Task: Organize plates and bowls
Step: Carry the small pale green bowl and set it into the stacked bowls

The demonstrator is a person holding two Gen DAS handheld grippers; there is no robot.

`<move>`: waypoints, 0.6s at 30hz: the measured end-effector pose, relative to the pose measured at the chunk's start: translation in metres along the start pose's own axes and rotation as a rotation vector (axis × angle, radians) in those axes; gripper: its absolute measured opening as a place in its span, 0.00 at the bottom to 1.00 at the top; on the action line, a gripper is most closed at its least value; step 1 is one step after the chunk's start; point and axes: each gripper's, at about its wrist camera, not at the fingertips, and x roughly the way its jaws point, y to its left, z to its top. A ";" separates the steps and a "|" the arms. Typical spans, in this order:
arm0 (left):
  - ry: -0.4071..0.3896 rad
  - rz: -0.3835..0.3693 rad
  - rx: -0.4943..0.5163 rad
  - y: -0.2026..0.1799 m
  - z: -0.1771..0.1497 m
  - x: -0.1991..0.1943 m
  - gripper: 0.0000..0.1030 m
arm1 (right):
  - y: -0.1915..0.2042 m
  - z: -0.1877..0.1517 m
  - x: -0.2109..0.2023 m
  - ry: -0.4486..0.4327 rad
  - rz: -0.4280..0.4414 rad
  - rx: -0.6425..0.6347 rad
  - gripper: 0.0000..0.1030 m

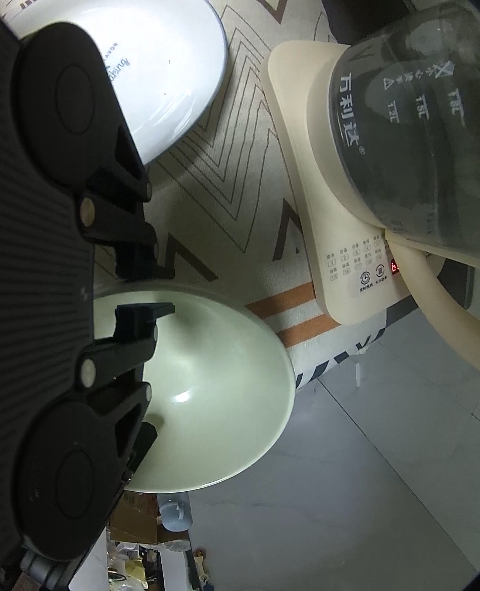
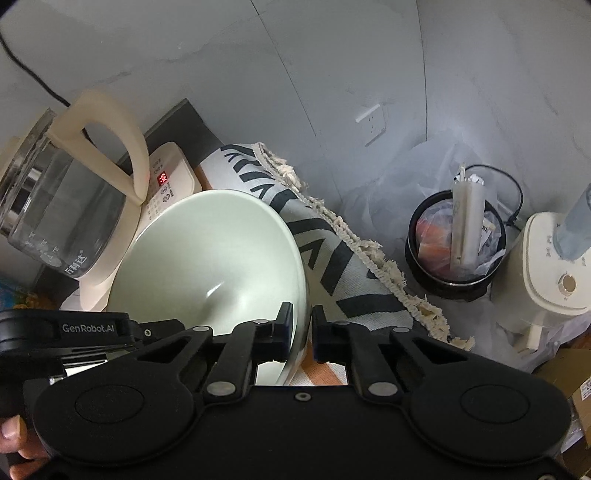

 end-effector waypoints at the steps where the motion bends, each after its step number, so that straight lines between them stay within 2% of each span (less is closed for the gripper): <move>1: -0.004 -0.005 0.001 0.000 0.000 -0.002 0.09 | 0.001 0.000 -0.003 -0.007 0.002 -0.003 0.10; 9: -0.067 -0.033 0.018 -0.001 -0.018 -0.045 0.08 | 0.011 -0.004 -0.042 -0.074 0.034 -0.021 0.10; 18: -0.141 -0.085 0.019 -0.002 -0.049 -0.097 0.06 | 0.018 -0.025 -0.092 -0.146 0.075 -0.031 0.10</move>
